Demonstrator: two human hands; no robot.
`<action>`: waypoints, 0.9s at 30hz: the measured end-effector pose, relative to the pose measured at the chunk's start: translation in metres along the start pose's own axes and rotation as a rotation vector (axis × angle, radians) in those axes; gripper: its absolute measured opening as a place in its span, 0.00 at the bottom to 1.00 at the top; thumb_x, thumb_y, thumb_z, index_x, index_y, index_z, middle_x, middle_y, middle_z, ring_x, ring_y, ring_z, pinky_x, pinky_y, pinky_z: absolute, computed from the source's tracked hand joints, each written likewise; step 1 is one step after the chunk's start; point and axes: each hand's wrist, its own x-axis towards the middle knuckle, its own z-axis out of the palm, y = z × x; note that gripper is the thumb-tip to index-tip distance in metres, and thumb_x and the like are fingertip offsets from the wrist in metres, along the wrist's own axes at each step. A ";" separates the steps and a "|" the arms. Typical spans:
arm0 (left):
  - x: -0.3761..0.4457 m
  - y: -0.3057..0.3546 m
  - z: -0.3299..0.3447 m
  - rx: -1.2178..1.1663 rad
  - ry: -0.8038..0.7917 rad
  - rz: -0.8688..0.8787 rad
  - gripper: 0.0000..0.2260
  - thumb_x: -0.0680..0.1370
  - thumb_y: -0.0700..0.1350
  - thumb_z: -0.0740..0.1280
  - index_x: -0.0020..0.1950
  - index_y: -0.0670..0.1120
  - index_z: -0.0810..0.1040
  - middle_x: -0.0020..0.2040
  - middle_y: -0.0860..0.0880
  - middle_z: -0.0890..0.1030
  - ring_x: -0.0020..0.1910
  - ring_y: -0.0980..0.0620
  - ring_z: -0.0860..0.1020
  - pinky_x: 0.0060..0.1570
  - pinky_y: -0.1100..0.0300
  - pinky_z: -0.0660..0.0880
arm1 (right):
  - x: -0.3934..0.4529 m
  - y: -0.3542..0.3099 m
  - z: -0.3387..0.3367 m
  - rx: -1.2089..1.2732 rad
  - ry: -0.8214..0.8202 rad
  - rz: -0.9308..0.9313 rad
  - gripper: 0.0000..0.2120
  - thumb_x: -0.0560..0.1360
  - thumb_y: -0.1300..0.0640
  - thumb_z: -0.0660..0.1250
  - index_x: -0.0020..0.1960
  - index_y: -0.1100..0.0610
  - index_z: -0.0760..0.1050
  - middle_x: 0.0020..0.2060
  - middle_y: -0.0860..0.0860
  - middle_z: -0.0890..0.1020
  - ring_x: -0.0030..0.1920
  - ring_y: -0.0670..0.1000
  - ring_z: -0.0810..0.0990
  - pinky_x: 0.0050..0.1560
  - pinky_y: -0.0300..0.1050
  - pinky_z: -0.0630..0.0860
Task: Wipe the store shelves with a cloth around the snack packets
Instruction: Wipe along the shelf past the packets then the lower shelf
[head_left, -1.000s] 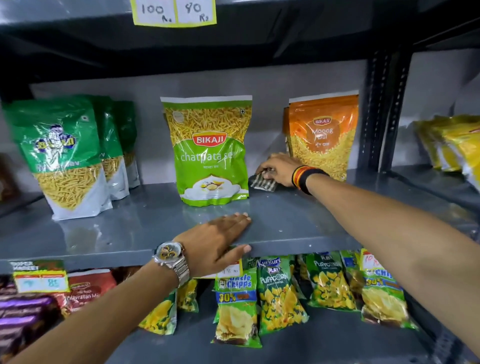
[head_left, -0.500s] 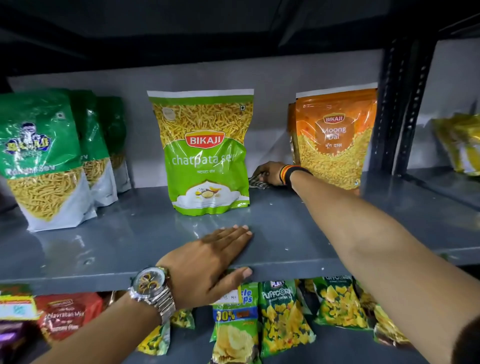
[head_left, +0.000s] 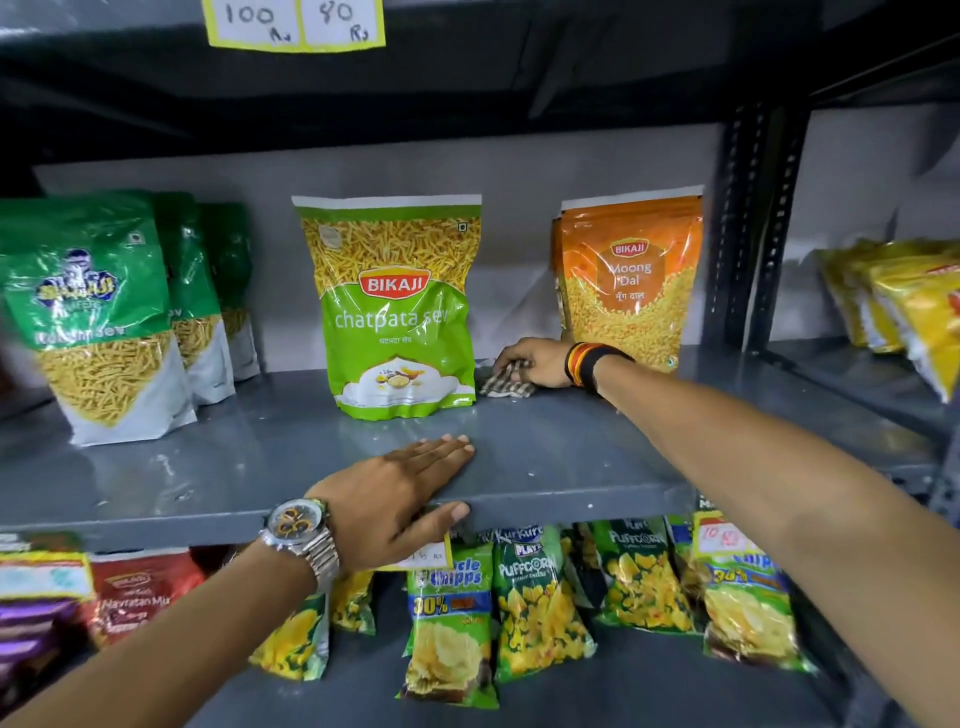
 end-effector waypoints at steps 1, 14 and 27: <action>0.000 0.001 0.000 -0.001 0.001 -0.003 0.33 0.82 0.64 0.47 0.82 0.46 0.54 0.81 0.48 0.59 0.79 0.52 0.58 0.76 0.64 0.47 | -0.010 -0.003 0.000 -0.001 0.001 -0.007 0.16 0.77 0.63 0.61 0.60 0.51 0.77 0.59 0.55 0.79 0.58 0.57 0.77 0.62 0.50 0.73; -0.006 0.006 -0.002 -0.013 0.008 -0.067 0.33 0.81 0.66 0.46 0.82 0.49 0.55 0.80 0.49 0.62 0.77 0.52 0.62 0.74 0.60 0.56 | -0.119 -0.022 -0.049 0.172 -0.005 0.065 0.14 0.78 0.60 0.64 0.63 0.53 0.77 0.57 0.47 0.78 0.53 0.46 0.74 0.55 0.39 0.67; -0.007 0.011 -0.006 0.001 0.025 -0.085 0.30 0.82 0.62 0.52 0.81 0.49 0.57 0.79 0.48 0.64 0.75 0.49 0.66 0.73 0.56 0.61 | -0.192 -0.047 -0.046 0.174 -0.203 0.031 0.14 0.79 0.56 0.64 0.64 0.50 0.77 0.50 0.42 0.80 0.47 0.41 0.77 0.48 0.32 0.71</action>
